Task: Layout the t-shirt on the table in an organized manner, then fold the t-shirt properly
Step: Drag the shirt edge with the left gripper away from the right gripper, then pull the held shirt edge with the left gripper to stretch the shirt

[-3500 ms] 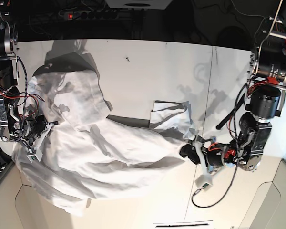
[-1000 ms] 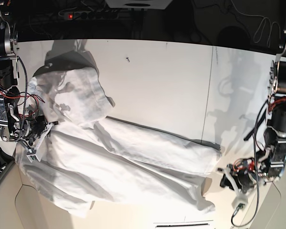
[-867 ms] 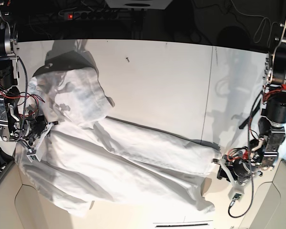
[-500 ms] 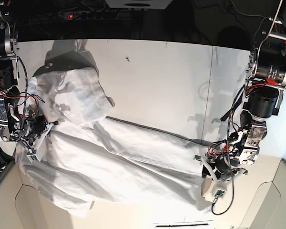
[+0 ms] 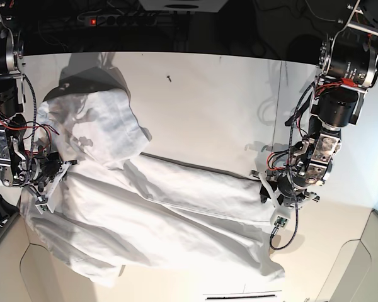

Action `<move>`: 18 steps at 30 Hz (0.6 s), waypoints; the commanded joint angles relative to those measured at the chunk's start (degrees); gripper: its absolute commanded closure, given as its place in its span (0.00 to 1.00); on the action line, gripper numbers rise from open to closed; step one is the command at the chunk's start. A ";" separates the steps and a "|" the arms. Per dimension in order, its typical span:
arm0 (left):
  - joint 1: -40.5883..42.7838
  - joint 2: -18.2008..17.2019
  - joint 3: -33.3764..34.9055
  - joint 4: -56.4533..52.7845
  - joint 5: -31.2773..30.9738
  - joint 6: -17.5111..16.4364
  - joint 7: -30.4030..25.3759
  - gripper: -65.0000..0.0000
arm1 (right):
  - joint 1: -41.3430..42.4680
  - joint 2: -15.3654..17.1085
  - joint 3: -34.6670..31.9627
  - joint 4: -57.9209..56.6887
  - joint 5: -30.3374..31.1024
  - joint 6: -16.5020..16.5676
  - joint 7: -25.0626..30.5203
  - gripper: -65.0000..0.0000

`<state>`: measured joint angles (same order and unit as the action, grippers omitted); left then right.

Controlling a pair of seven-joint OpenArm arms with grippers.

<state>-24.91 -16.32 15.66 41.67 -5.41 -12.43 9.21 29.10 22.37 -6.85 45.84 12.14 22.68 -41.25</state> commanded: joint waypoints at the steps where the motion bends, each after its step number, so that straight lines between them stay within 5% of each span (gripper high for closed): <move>1: -0.24 -0.52 -0.26 0.50 0.37 0.22 2.47 0.57 | 0.85 0.63 0.02 0.11 -0.76 -0.37 -0.96 0.94; 18: 2.01 -0.83 -0.26 6.14 -1.40 -2.36 19.43 0.57 | 0.87 0.63 0.02 0.11 -0.79 -0.37 -0.44 0.94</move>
<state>-22.72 -16.49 15.42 47.88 -7.57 -14.55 25.50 29.10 22.37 -6.83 45.84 12.16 22.68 -41.12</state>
